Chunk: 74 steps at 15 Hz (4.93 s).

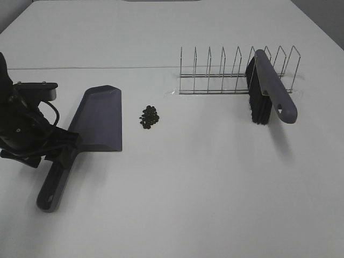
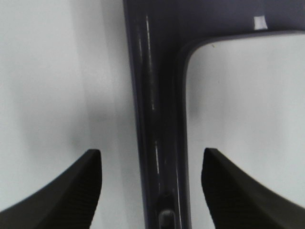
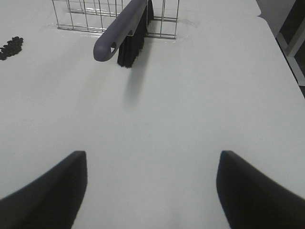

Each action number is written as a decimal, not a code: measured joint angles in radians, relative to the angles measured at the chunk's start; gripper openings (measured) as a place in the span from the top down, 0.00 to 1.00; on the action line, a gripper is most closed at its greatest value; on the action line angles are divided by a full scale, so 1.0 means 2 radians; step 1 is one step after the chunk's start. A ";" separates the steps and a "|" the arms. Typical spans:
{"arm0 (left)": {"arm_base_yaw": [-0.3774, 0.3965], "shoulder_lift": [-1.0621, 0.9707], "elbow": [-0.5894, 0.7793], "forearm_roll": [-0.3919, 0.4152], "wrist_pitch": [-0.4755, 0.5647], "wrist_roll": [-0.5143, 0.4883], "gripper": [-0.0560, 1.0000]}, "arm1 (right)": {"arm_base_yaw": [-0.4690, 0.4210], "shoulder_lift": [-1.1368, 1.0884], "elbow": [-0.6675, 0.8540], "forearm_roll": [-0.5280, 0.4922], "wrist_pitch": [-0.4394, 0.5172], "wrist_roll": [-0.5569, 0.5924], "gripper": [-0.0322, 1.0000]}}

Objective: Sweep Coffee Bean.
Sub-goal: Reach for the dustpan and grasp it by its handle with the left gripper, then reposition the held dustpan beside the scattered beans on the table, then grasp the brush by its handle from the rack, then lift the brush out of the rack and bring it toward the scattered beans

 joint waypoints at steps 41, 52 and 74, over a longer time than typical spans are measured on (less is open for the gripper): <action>0.000 -0.029 -0.016 0.015 -0.048 -0.024 0.61 | 0.000 0.534 -0.162 0.053 -0.184 -0.022 0.32; 0.000 -0.029 -0.016 0.015 -0.048 -0.024 0.61 | 0.078 0.923 -0.537 0.035 -0.075 0.032 0.43; 0.000 -0.029 -0.016 0.015 -0.049 -0.024 0.61 | 0.082 1.199 -0.794 -0.038 0.055 0.140 0.63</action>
